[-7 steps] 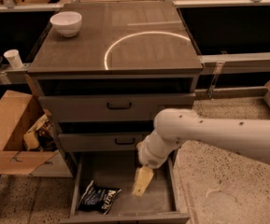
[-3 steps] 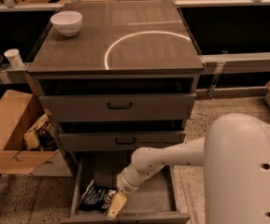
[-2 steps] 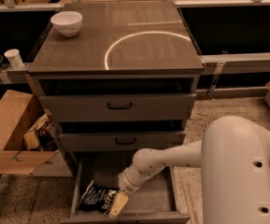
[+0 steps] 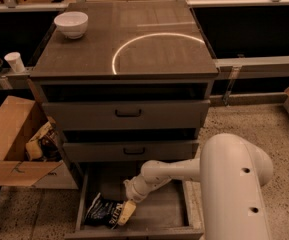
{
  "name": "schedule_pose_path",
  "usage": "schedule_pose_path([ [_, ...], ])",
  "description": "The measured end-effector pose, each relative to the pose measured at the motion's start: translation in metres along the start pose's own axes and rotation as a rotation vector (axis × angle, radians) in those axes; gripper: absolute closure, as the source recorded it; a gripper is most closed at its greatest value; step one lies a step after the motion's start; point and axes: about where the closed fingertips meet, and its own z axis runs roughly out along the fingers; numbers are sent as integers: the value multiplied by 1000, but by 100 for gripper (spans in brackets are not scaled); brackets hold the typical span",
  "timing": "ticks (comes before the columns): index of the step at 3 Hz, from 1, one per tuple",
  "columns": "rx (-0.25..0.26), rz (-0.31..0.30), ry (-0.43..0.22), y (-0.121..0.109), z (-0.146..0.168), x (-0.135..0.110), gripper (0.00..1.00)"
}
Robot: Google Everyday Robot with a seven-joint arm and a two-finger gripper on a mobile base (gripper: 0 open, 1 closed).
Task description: Pick blue chip bag from bottom drawer and place on counter
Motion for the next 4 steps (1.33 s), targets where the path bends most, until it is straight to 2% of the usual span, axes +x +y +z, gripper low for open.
schedule_pose_path([
  [2,-11,-9,-4,-45,70,1,0],
  [3,-32,31,-2,-63,108,11,0],
  [4,-51,63,6,-71,129,19,0],
])
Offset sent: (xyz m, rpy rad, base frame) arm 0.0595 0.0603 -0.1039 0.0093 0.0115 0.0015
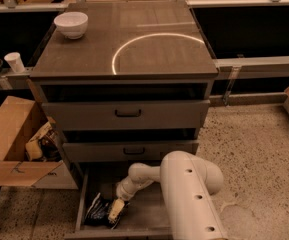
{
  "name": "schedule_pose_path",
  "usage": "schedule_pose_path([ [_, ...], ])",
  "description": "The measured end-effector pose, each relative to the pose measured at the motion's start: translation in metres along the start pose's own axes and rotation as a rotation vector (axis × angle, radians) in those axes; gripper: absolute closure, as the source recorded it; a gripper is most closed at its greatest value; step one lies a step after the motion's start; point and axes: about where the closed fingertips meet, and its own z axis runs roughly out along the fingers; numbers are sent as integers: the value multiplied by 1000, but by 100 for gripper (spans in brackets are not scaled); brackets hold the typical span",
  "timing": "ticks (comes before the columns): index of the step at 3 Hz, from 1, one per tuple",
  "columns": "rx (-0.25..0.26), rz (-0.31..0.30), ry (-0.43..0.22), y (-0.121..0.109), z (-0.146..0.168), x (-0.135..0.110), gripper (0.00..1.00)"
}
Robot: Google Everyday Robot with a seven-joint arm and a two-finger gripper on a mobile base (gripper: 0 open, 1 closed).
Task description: Pick blue chip bag from bottom drawer and place on counter
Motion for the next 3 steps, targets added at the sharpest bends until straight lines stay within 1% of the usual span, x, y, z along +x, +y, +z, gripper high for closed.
schedule_pose_path([
  [1,-9,46,22,-8,15,13,27],
  [2,-7,58,33,-6,19,18,50],
  [3,44,45,21,-4,1,8,73],
])
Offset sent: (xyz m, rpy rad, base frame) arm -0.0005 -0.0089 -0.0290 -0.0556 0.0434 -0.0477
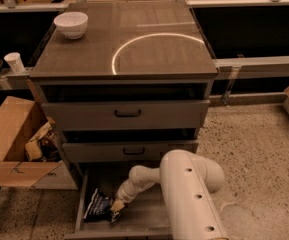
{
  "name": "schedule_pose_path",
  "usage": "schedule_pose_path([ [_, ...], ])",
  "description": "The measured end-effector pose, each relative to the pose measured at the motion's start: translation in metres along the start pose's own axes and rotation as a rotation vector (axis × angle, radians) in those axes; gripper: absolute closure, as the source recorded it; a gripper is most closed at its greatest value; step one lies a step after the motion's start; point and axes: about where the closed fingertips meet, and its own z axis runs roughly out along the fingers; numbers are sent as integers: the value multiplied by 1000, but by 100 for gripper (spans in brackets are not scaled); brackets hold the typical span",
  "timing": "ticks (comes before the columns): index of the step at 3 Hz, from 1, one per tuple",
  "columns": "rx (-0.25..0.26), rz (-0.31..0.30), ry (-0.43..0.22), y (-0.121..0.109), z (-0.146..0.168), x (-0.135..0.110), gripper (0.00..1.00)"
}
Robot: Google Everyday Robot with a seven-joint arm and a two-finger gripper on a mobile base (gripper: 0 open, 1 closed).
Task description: Pick blue chip bag from bottom drawer and place on counter
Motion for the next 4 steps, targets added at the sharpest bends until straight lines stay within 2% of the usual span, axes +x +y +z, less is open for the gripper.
schedule_pose_path([
  [1,127,-54,-65,-6,-57,-26,96],
  [2,317,-132,-173,-14,-151,-55,100],
  [3,406,-193,-255,25,-215,-50,100],
  [4,410,-216,-287,98,-246,-14,100],
])
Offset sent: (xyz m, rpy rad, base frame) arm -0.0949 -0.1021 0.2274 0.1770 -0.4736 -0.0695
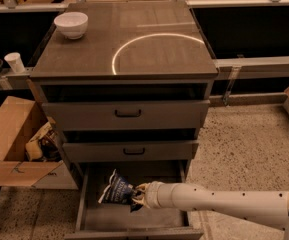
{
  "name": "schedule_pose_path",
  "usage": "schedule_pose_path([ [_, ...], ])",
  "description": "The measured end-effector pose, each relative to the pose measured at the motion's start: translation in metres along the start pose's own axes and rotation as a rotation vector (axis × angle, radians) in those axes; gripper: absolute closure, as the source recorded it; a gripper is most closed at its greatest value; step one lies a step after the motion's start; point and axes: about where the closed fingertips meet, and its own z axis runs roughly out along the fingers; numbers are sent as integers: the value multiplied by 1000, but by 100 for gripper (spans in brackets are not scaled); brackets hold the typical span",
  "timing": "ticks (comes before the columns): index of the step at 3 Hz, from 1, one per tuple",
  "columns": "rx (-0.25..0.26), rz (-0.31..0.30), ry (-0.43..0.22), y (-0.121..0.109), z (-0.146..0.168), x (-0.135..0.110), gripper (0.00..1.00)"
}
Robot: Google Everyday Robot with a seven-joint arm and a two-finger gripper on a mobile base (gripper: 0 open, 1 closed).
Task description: Pick blue chip bag from bottom drawer and place on counter
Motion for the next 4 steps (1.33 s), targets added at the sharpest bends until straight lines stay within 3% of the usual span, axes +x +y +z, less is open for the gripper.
schedule_pose_path([
  [1,0,0,0,0,0,0,100],
  [2,-15,-36,-25,-6,-16,-31,100],
  [4,-15,-193,-141,-39,-111,-170,100],
])
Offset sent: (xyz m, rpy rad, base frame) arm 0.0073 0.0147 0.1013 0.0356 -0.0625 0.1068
